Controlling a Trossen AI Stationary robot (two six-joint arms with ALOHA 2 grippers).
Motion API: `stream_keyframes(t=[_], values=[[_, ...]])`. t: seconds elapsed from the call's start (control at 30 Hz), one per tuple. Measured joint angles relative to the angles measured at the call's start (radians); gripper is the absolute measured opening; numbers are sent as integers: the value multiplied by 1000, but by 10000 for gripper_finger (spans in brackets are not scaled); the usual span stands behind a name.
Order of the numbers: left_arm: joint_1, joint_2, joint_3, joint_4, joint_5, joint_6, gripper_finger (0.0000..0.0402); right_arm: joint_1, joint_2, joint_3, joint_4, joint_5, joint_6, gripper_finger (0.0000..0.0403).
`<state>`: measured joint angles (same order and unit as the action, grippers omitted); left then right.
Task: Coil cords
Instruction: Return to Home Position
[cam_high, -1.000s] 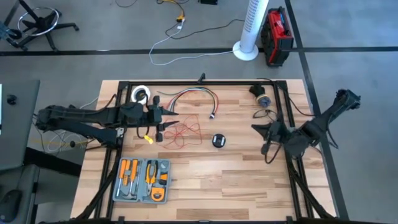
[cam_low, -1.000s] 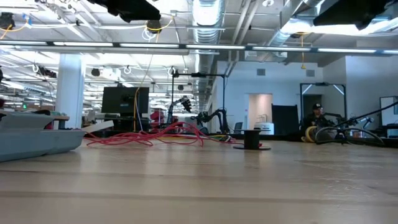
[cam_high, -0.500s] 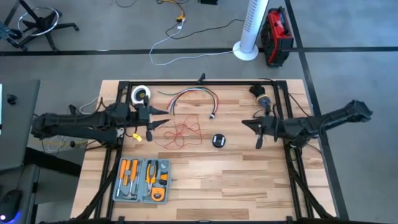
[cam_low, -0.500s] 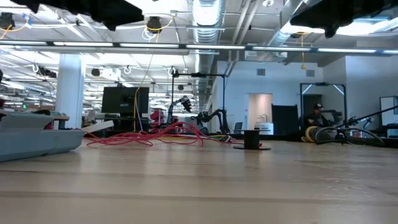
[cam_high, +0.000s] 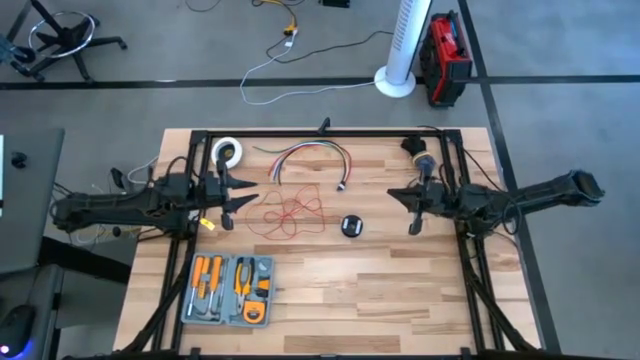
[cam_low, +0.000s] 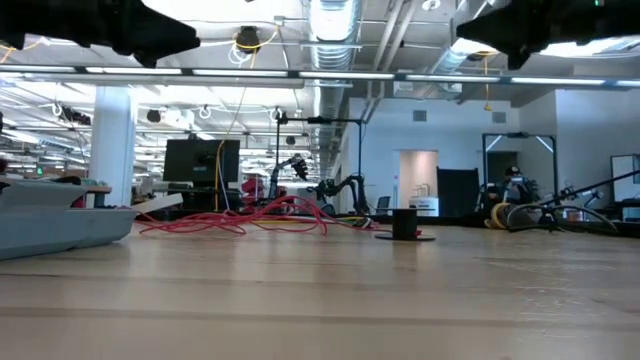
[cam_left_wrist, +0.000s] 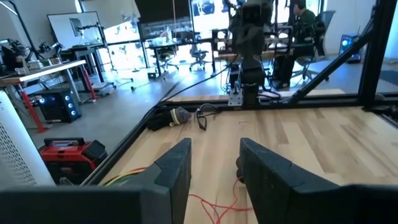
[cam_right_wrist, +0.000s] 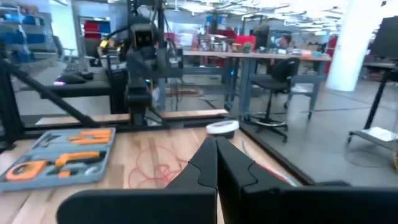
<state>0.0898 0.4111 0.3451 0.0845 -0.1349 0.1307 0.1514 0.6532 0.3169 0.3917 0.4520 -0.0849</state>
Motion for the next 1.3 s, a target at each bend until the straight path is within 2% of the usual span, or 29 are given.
stream_keyframes(t=[0.23, 0.37, 0.53, 0.6, 0.83, 1.1, 1.3], values=[[5, -42, -49, 24, -19, 33, 125, -54, -57, -111, 67, -94, 38, 1], [27, -41, -80, 66, 28, 27, 125, -117, -74, -150, 83, -102, 32, 1], [62, -41, -120, 111, 29, 26, 125, -222, -104, -180, 120, -290, 66, 1], [76, -41, -128, 111, 31, 25, 125, -258, -115, -190, 122, -326, 79, 1], [127, -42, -140, 88, 124, -24, 125, -317, -188, -242, 112, -357, 88, 1], [153, -56, -140, 34, 132, -29, 125, -316, -339, -308, 70, -378, 112, 4], [162, -146, -140, -6, 131, -30, 125, -315, -426, -309, 9, -406, 116, 4]])
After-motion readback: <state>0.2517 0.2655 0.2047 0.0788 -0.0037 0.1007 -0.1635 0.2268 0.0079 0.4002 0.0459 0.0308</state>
